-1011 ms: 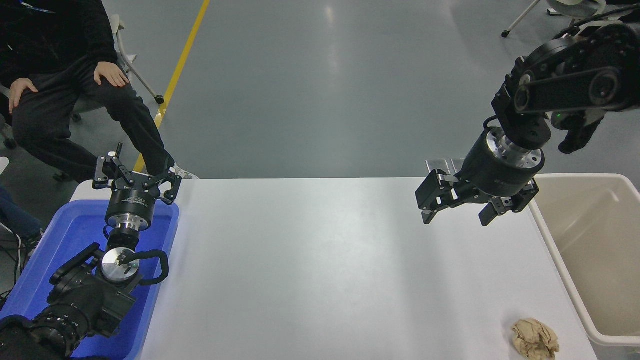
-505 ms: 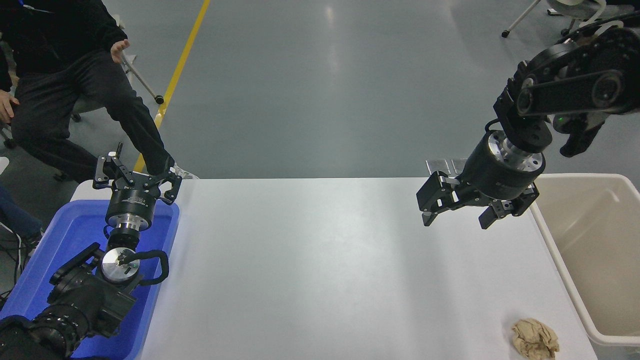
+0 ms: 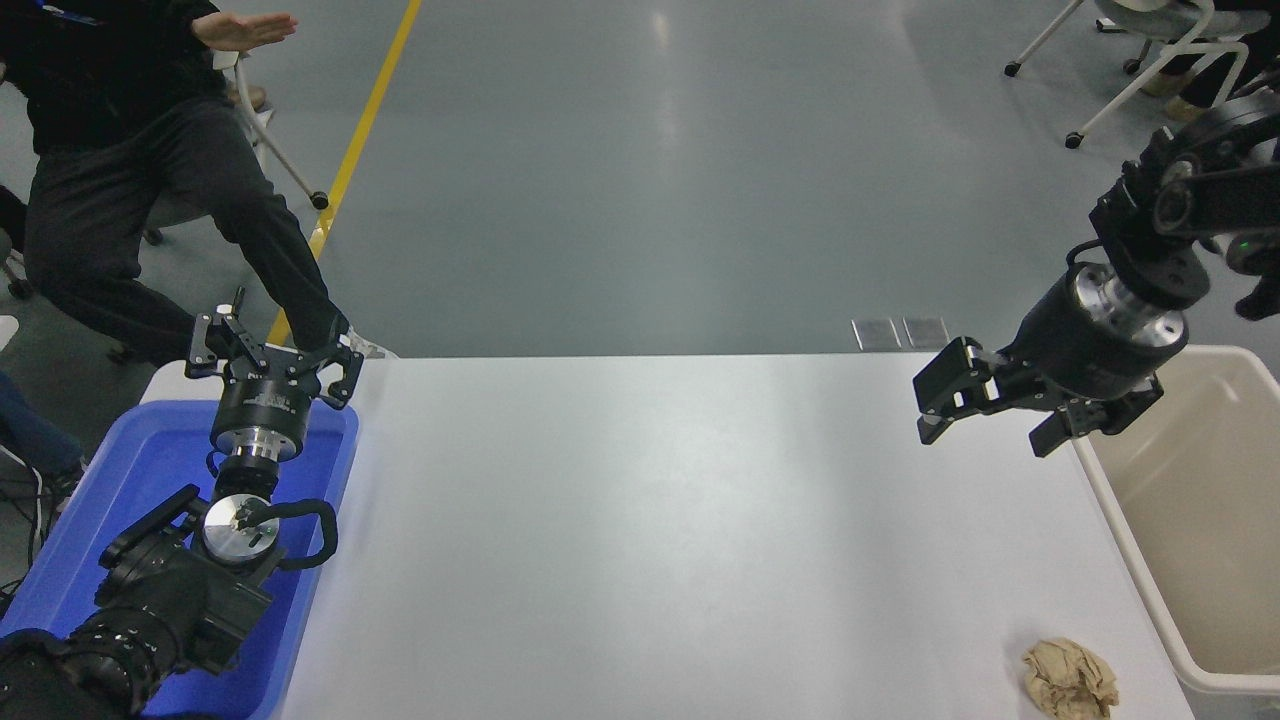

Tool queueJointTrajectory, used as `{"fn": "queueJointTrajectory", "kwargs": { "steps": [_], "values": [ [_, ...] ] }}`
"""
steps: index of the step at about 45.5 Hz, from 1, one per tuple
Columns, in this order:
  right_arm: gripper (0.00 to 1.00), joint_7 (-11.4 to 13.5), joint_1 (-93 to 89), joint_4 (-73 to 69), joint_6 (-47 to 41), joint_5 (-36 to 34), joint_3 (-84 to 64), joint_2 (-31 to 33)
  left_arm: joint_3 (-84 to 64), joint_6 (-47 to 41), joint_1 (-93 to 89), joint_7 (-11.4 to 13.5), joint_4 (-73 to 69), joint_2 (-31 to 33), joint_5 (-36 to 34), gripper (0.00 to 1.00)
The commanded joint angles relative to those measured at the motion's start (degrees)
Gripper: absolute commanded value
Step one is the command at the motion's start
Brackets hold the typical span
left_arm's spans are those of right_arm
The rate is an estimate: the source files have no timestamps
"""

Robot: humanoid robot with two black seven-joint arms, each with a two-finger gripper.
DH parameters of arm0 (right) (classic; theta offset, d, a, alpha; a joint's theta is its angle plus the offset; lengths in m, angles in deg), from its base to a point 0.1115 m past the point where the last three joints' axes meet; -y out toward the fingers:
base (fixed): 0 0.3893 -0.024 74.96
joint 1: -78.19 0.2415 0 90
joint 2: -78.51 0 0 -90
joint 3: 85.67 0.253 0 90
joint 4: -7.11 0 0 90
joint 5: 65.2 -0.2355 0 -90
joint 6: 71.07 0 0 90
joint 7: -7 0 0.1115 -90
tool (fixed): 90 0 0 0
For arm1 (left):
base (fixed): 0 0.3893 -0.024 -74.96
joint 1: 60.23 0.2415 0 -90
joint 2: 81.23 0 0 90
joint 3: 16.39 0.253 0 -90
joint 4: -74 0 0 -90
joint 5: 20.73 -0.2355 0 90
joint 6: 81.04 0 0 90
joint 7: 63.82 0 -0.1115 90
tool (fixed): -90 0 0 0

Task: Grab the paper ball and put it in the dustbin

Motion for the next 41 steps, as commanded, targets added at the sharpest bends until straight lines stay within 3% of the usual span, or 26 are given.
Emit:
{"fn": "queueJointTrajectory", "kwargs": {
  "steps": [1, 20, 41],
  "values": [
    [1.0, 0.01, -3.03, -1.02, 0.03, 8.88, 1.71, 11.35, 0.0, -0.01, 0.0, 0.0, 0.01, 0.0, 0.0, 0.99],
    [1.0, 0.01, -18.22, -1.02, 3.1, 24.96, 10.94, 24.89, 0.0, -0.01, 0.0, 0.0, -0.08, 0.0, 0.0, 0.99],
    [1.0, -0.16, -41.51, -0.31, 18.39, 32.61, 25.35, 25.94, 0.0, -0.1, 0.0, 0.0, 0.01, 0.0, 0.0, 0.99]
  ]
}}
